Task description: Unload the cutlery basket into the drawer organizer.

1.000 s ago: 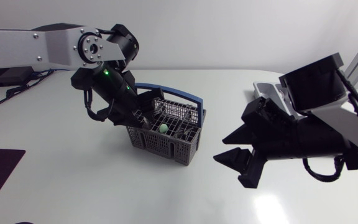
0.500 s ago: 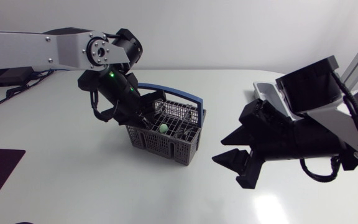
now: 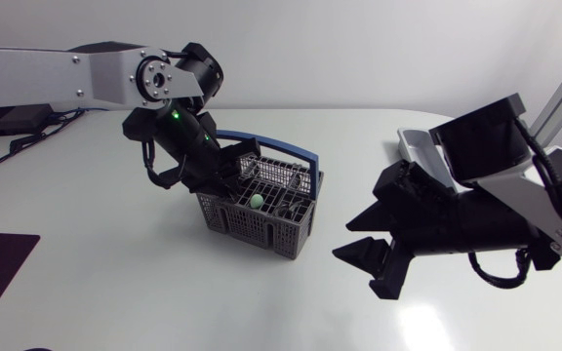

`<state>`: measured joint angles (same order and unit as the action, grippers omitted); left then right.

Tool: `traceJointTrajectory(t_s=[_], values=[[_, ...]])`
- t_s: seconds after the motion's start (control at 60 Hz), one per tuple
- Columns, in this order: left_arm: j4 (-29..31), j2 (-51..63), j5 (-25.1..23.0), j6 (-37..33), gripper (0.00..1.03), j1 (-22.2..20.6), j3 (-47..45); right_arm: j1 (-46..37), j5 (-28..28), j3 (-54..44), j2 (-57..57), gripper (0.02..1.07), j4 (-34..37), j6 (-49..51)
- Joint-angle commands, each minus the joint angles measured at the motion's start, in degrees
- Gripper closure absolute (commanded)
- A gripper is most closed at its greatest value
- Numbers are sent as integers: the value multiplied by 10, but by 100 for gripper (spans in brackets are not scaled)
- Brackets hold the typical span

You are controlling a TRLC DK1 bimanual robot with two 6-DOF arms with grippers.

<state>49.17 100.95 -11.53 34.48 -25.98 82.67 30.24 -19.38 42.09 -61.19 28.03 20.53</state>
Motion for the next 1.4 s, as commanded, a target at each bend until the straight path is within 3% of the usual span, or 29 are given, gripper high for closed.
traceJointTrajectory(t_s=[0.0, 0.133, 0.483, 1.383], values=[[1, 7, -2, -4, 83, 5, -3, 7, 4, -12, -10, 39, -6, -17], [1, 6, -2, -7, 84, 9, -9, 11, 7, -12, -12, 38, -8, -19], [-1, -1, -2, -32, 99, 10, -25, 15, 13, -14, -13, 38, -10, -22], [-3, -72, -46, -37, 99, 17, -15, 22, 18, -18, -13, 39, -10, -22]])
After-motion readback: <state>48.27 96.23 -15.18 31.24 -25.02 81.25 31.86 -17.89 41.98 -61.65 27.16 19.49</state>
